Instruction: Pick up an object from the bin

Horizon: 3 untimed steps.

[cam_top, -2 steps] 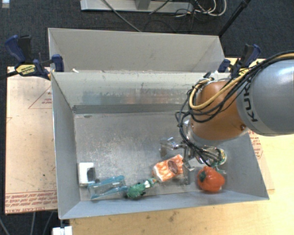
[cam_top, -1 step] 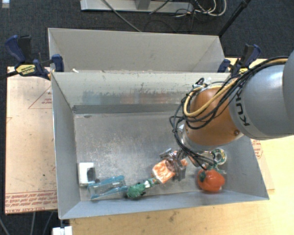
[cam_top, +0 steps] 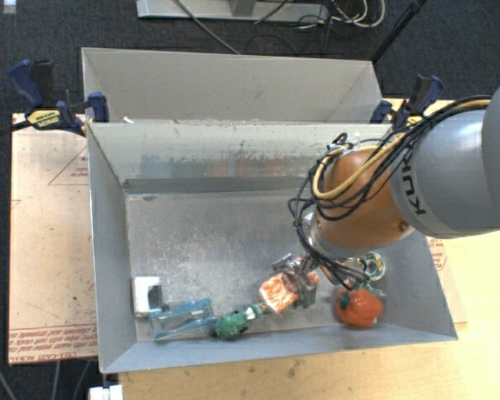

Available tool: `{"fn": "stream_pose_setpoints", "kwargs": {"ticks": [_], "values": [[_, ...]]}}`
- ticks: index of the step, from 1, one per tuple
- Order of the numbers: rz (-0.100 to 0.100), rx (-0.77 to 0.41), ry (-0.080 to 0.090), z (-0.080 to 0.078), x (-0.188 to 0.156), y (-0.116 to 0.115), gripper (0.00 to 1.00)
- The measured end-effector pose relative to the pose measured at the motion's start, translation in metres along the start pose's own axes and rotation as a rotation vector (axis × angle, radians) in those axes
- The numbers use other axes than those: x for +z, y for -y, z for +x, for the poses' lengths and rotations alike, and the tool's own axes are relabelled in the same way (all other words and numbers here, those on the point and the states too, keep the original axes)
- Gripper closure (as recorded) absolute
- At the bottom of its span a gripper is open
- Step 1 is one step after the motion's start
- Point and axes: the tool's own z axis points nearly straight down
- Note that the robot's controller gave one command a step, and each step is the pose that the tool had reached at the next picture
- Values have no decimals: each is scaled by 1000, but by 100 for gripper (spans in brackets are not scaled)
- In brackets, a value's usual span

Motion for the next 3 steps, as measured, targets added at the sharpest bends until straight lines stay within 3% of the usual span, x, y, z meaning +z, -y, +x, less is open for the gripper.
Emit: {"fn": "stream_pose_setpoints", "kwargs": {"ticks": [2, 3], "values": [[-7, -1, -14, 2, -16, -2, 100], [-5, 0, -10, 1, -30, -1, 100]]}}
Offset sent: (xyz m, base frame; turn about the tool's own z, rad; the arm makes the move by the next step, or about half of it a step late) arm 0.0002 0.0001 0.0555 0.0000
